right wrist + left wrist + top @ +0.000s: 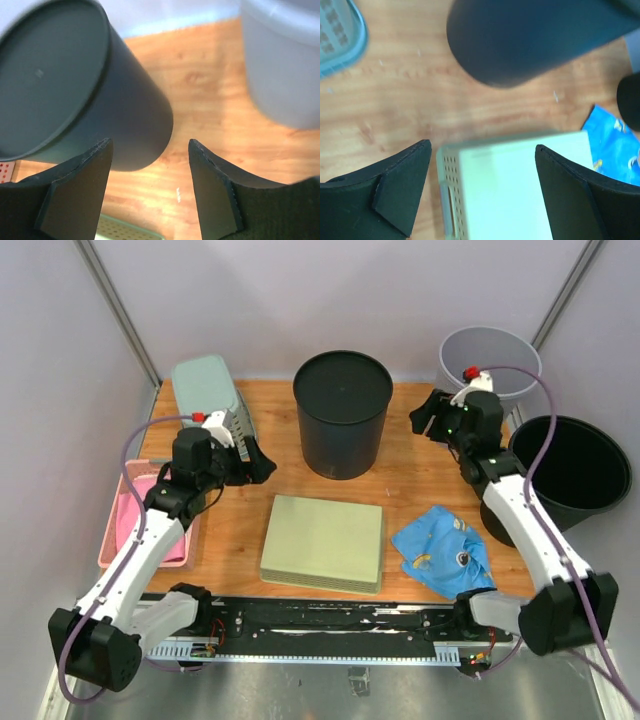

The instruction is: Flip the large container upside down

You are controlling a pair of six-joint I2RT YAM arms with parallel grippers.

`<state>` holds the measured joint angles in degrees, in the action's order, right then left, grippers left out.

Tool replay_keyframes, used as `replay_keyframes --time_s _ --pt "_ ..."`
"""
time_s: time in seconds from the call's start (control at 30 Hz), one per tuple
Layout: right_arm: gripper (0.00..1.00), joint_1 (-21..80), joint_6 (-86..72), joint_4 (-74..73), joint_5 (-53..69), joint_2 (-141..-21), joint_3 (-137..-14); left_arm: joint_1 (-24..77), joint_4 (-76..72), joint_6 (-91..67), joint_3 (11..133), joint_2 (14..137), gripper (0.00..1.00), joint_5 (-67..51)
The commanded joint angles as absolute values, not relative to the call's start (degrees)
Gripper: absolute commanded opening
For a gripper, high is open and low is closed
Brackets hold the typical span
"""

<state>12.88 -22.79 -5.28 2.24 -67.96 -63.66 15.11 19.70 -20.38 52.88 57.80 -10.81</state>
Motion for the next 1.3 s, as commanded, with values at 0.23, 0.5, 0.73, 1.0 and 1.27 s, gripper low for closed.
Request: replay_keyframes --time_s 0.23,0.5,0.73,1.0,1.27 --pt "0.63 16.59 -44.30 8.68 5.31 -92.37 -67.02 15.64 19.16 -19.71 47.67 52.30 0.99 -16.64" --pt "0.63 25.77 -44.32 4.20 17.49 -112.29 -95.01 15.64 22.13 -19.55 50.19 49.21 0.99 -8.40" --pt "0.63 21.38 -35.28 0.88 13.47 -103.19 -90.96 15.64 19.20 -20.80 49.36 47.50 0.99 -10.98" --pt "0.66 17.64 -10.08 -12.82 -3.07 -93.16 -94.75 17.27 16.24 -19.75 50.10 49.34 0.99 -16.68" --pt "0.72 16.86 7.47 -21.06 -18.50 -96.90 -105.69 25.31 14.43 -18.81 50.90 52.99 0.99 -12.75"
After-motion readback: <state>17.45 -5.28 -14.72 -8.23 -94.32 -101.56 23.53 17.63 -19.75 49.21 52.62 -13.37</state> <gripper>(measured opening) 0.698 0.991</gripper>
